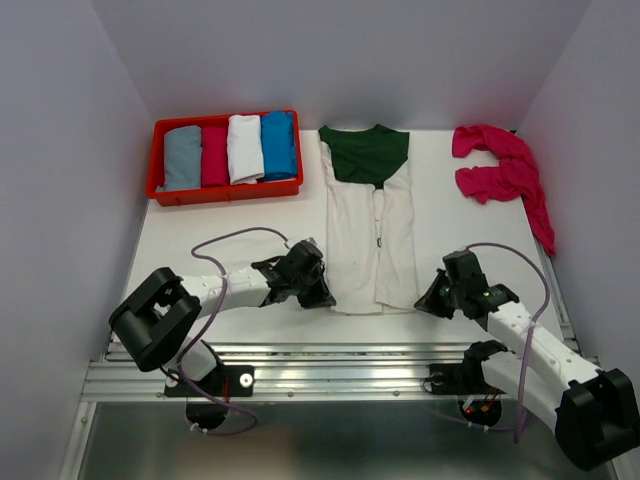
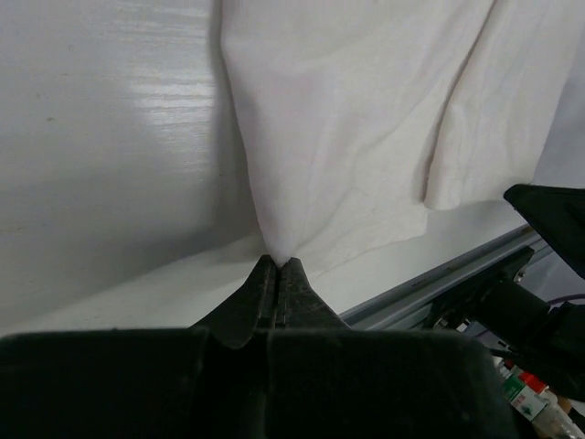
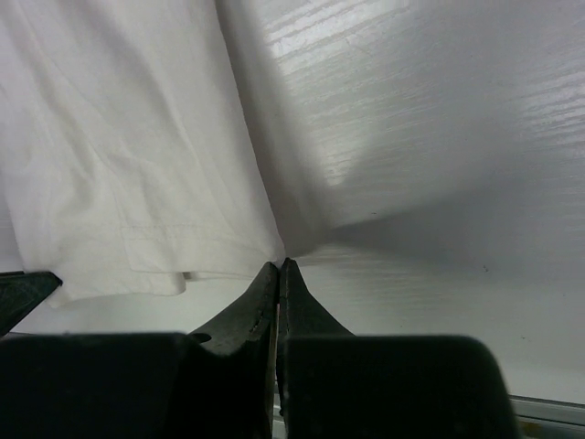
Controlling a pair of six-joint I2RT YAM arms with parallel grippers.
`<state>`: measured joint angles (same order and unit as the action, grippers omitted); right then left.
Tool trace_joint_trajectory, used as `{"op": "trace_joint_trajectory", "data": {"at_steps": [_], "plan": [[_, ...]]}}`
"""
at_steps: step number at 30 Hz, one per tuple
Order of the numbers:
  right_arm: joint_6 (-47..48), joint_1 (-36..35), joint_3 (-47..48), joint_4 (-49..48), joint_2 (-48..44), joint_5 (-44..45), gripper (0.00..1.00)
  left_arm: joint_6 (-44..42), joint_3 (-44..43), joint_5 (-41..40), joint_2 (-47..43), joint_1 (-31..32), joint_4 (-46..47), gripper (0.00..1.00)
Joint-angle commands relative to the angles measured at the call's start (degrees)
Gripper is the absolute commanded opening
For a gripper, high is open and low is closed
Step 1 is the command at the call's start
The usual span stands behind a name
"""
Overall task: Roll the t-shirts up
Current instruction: Roll the T-shirt to the center of the board.
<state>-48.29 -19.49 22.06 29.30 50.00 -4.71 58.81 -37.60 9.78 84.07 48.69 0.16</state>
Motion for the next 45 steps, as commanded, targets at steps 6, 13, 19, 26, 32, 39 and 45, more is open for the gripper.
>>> {"op": "trace_joint_trajectory", "data": {"at_steps": [6, 13, 19, 26, 32, 39, 45], "plan": [[1.5, 0.0, 7.4, 2.8, -0.8, 4.4, 0.01, -1.2, -6.8, -3.5, -2.2, 0.1, -4.6, 0.0], [3.5, 0.0, 12.4, 2.3, 3.0, 7.9, 0.01, -3.6, -12.3, -5.5, 0.6, -1.6, -7.4, 0.0], [4.9, 0.0, 16.2, 1.1, 8.3, 10.6, 0.01, -5.5, -15.1, -2.3, 3.5, -5.2, -6.1, 0.0], [6.0, 0.0, 19.2, -2.5, 13.4, 12.4, 0.01, -6.2, -16.4, -1.4, 5.4, -8.4, -4.8, 0.0], [7.2, 0.0, 21.9, -4.8, 17.8, 13.7, 0.01, -7.5, -18.1, -0.7, 8.5, -10.2, -4.6, 0.0], [8.2, 0.0, 23.2, -7.4, 22.3, 13.3, 0.01, -8.4, -20.1, -0.7, 11.2, -10.7, -4.3, 0.0], [8.7, 0.0, 23.5, -8.9, 24.9, 12.8, 0.09, -9.1, -20.6, -1.2, 12.6, -10.9, -4.3, 0.02]]}}
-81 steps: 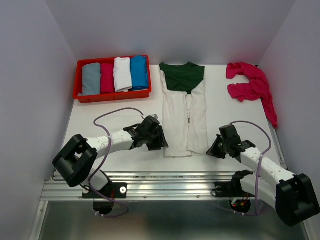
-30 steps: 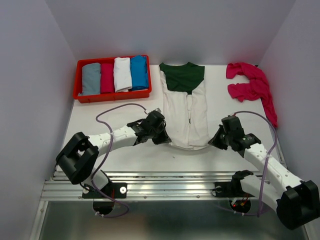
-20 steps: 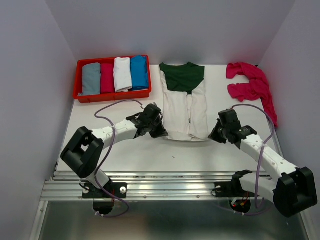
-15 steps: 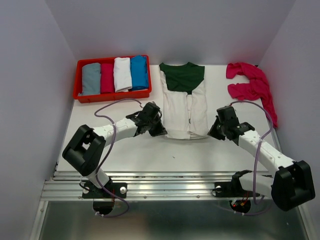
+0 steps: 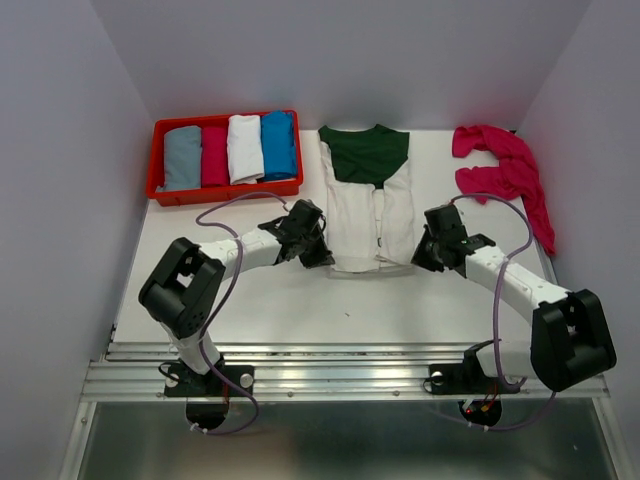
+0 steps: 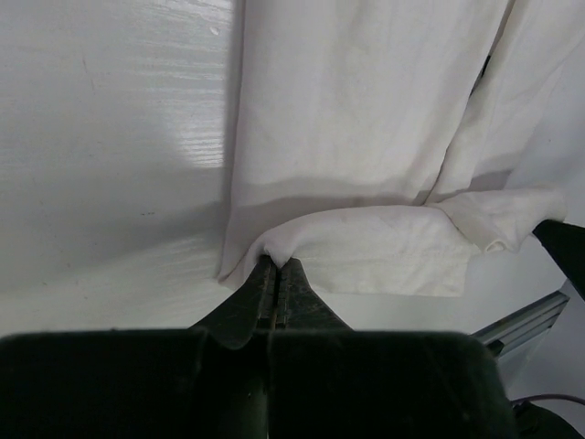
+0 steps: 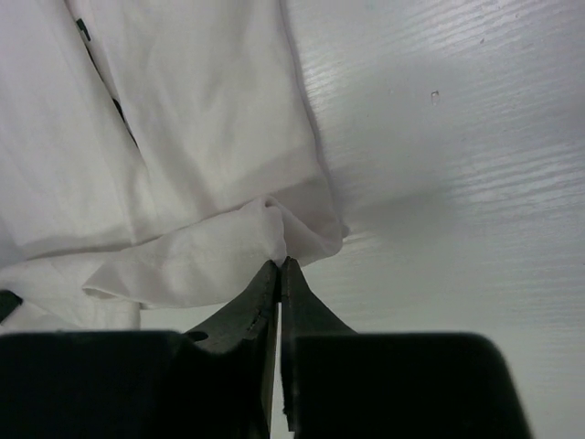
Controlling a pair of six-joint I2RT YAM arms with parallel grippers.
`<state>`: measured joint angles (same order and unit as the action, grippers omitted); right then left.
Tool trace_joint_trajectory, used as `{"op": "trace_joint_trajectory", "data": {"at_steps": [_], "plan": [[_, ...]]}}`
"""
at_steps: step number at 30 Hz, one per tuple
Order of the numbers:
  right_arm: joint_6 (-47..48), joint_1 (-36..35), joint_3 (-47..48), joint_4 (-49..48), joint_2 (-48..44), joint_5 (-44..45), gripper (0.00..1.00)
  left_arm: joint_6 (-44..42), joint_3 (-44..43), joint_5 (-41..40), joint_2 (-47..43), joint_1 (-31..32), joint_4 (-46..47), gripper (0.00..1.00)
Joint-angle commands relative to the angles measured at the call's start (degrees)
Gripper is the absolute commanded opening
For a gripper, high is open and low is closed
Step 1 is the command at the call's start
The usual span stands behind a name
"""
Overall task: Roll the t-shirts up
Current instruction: Roll the T-shirt to the center of the board.
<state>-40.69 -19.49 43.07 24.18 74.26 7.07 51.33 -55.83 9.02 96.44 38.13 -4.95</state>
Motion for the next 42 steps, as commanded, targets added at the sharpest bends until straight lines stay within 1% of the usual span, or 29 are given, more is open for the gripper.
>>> {"op": "trace_joint_trajectory", "data": {"at_steps": [1, 2, 3, 4, 6, 7, 9, 10, 12, 13, 15, 16, 17, 18, 22, 24, 25, 26, 27, 28, 29, 30, 33, 36, 41, 42], "plan": [[1.0, 0.0, 2.5, -4.0, 0.6, 0.8, 0.2, -1.8, -2.4, -0.4, 0.2, -0.3, 0.8, 0.08], [1.0, 0.0, 2.6, -4.1, 0.6, 0.6, 0.32, -2.1, -2.4, -0.6, 0.1, -0.3, 0.7, 0.14], [1.0, 0.0, 2.7, -4.1, 0.0, 0.3, 0.54, -2.3, -2.6, -1.4, -0.5, -0.3, 0.5, 0.28], [1.0, 0.0, 2.6, -4.1, -0.6, 0.3, 0.56, -2.5, -2.7, -1.9, -1.0, -0.3, -0.1, 0.35], [0.7, 0.0, 2.2, -4.1, -3.5, 0.4, 0.58, -3.2, -2.9, -4.4, -2.0, -0.3, -1.2, 0.45], [0.7, 0.0, 1.5, -4.1, -4.6, 0.4, 0.58, -3.5, -3.4, -5.7, -3.3, -0.3, -2.0, 0.45], [0.8, 0.0, 0.5, -4.0, -6.7, -0.5, 0.56, -4.0, -3.9, -8.1, -4.4, -0.3, -4.8, 0.45], [0.6, -0.5, -0.6, -3.9, -8.3, -1.3, 0.52, -4.3, -3.9, -11.4, -5.7, -0.2, -6.1, 0.45], [0.3, -0.6, -2.2, -4.2, -9.7, -2.7, 0.47, -4.5, -3.6, -13.5, -7.2, 0.0, -7.0, 0.45], [-0.1, -1.1, -3.7, -4.2, -10.4, -3.1, 0.36, -4.7, -2.8, -15.1, -8.7, 0.6, -7.4, 0.45], [-0.5, -1.8, -5.2, -4.7, -10.5, -3.9, 0.26, -4.7, -1.9, -16.1, -10.1, 1.5, -7.4, 0.45], [-1.1, -1.8, -5.9, -5.0, -10.7, -4.8, 0.17, -4.7, -0.8, -16.8, -11.4, 1.9, -7.1, 0.45], [-1.4, -2.7, -7.2, -5.9, -10.7, -5.1, 0.15, -4.7, -0.2, -17.0, -12.1, 3.0, -6.4, 0.44], [-2.1, -3.4, -7.7, -6.3, -10.6, -5.7, 0.1, -4.7, 1.0, -17.4, -13.0, 3.5, -6.0, 0.44], [-3.3, -4.8, -8.0, -7.7, -9.7, -6.0, 0.07, -4.1, 4.0, -15.7, -14.2, 5.2, -3.3, 0.44], [-3.2, -4.8, -7.4, -8.3, -9.5, -6.0, 0.06, -4.2, 4.7, -13.5, -14.0, 5.4, -1.6, 0.41], [-3.0, -4.8, -6.8, -8.6, -8.9, -6.5, 0.05, -4.1, 5.1, -11.8, -13.7, 5.6, -1.2, 0.35], [-2.8, -4.8, -6.3, -9.2, -8.3, -6.5, 0.05, -4.1, 5.3, -11.0, -13.0, 5.7, 0.0, 0.31], [-2.3, -4.8, -5.8, -10.3, -7.5, -7.9, 0.05, -4.1, 5.5, -9.5, -12.8, 5.7, 0.7, 0.22], [-2.0, -4.8, -4.5, -10.6, -4.8, -9.9, 0.05, -4.1, 5.6, -9.3, -12.1, 5.9, 2.3, 0.19], [-1.8, -5.4, -3.6, -11.0, -3.0, -10.4, 0.05, -4.3, 5.6, -7.1, -11.6, 5.9, 3.0, 0.18], [-1.2, -5.4, -2.1, -11.2, 0.2, -10.7, 0.04, -4.6, 5.0, -5.9, -10.4, 5.9, 3.6, 0.14], [-1.0, -5.4, -1.0, -13.0, 4.0, -10.8, 0.04, -5.7, 3.5, -5.8, -8.0, 5.9, 3.5, 0.08], [-1.1, -5.4, 1.4, -13.7, 7.2, -10.5, 0.04, -8.3, 0.3, -6.7, -4.8, 5.6, 2.9, 0.06], [-1.2, -5.4, 5.0, -13.1, 9.8, -7.3, 0.04, -11.3, -5.1, -5.4, 0.9, 4.0, 2.3, 0.04], [-1.0, -5.4, 6.1, -12.7, 10.8, -5.2, 0.04, -11.7, -6.1, -4.7, 1.8, 3.1, 2.3, 0.04]]}}
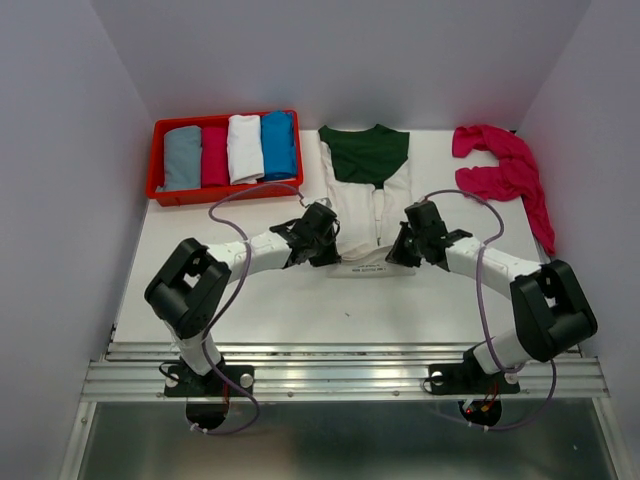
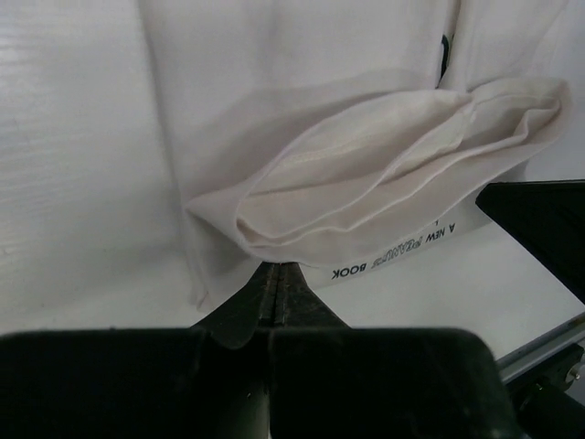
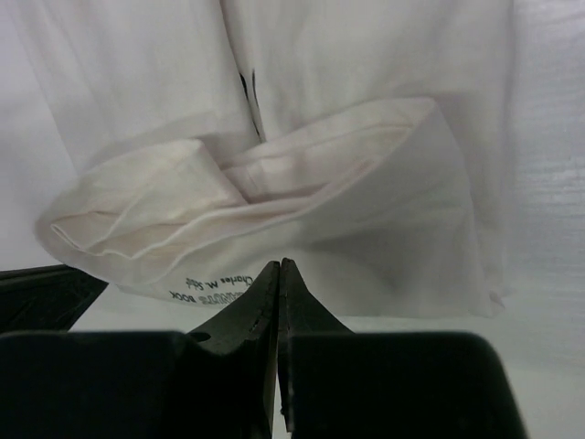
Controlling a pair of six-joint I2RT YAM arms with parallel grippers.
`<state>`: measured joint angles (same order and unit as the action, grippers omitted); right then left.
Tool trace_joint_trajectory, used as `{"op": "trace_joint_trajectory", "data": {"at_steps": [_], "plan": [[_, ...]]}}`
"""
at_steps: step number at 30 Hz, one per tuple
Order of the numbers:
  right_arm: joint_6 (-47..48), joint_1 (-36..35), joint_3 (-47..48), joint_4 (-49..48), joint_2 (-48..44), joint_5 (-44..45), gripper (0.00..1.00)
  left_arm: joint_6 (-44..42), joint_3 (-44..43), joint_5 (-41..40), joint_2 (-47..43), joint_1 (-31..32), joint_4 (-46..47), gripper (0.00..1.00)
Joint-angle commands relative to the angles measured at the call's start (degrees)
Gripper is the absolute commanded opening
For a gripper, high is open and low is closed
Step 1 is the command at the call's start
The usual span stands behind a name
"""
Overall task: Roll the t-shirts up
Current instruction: Roll the T-shirt to the center of the board.
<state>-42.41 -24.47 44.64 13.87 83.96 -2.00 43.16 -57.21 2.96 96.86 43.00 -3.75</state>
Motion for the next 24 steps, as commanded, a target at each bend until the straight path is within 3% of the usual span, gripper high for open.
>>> {"op": "trace_joint_trajectory", "data": {"at_steps": [1, 16, 24], "plan": [[0.8, -0.4, 4.9, -2.2, 1.6, 4.3, 0.04, -3.5, -4.9, 1.8, 1.8, -2.2, 1.8, 0.04], [3.4, -0.4, 12.7, -0.5, 12.5, 13.0, 0.04, -6.8, -12.4, 4.4, 10.8, -7.0, 2.9, 0.03], [3.8, -0.4, 13.0, 3.9, 5.8, 14.7, 0.05, -7.1, -10.8, -0.3, 2.6, -7.1, -0.2, 0.05]]}}
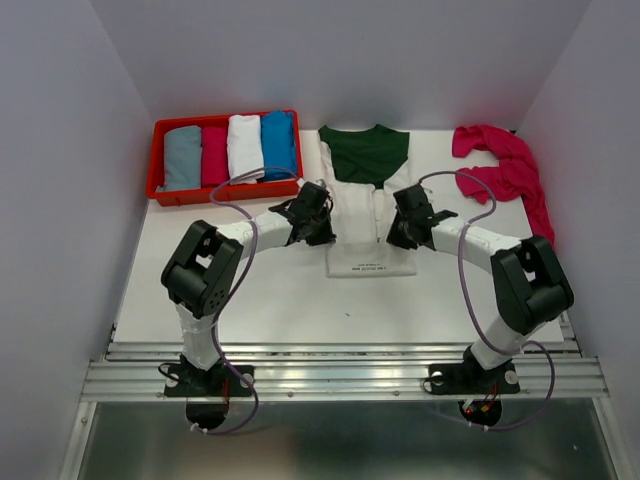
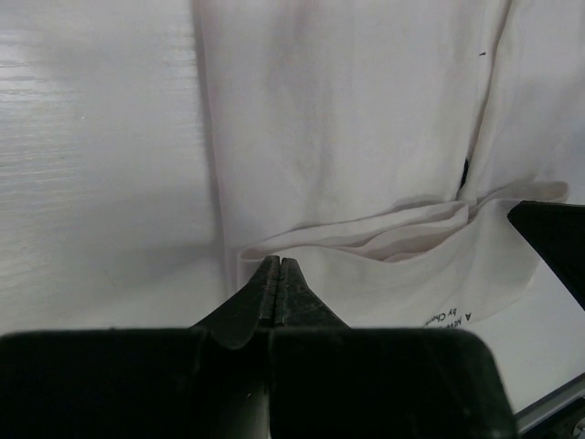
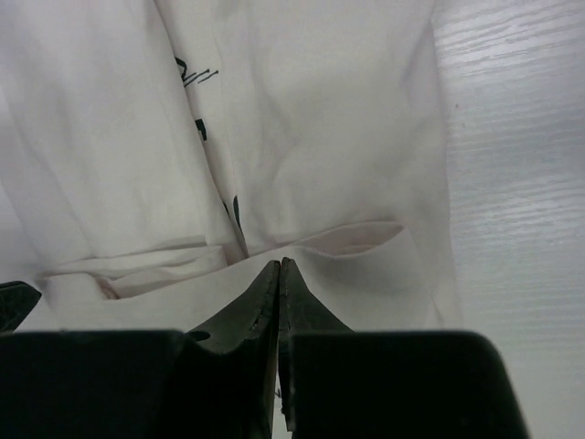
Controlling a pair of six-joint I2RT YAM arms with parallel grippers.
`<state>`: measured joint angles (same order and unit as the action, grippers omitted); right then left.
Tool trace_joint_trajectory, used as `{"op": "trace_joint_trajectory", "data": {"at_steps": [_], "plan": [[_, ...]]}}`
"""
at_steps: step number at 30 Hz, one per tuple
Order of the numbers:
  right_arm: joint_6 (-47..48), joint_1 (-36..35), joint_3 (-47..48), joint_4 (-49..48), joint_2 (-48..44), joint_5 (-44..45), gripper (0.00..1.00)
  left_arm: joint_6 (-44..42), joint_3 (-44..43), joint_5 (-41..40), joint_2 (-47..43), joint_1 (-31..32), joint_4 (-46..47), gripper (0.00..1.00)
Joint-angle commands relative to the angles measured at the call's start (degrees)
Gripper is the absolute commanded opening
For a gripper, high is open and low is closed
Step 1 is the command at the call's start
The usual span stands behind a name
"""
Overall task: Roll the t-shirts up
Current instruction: Roll the T-shirt to the center of the board.
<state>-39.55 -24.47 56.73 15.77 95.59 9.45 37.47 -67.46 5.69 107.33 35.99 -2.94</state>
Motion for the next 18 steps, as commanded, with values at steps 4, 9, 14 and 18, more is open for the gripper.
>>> {"op": "trace_joint_trajectory", "data": {"at_steps": [4, 9, 14, 18], "plan": [[1.1, -0.4, -3.0, 2.5, -12.6, 4.3, 0.08, 0.5, 4.0, -7.0, -16.6, 0.0, -1.5, 0.12], [-1.0, 0.8, -9.1, 2.6, -15.8, 1.5, 0.17, 4.5, 9.4, -9.7, -21.9, 1.4, -1.5, 0.3], [-3.3, 3.4, -15.1, 2.1, -20.9, -2.9, 0.53, 6.3, 14.9, -10.3, -22.3, 4.0, -1.1, 0.45], [-4.8, 7.1, -21.7, -0.6, -27.1, -6.0, 0.58, 9.8, 17.5, -9.3, -20.9, 4.9, -1.7, 0.46]]}}
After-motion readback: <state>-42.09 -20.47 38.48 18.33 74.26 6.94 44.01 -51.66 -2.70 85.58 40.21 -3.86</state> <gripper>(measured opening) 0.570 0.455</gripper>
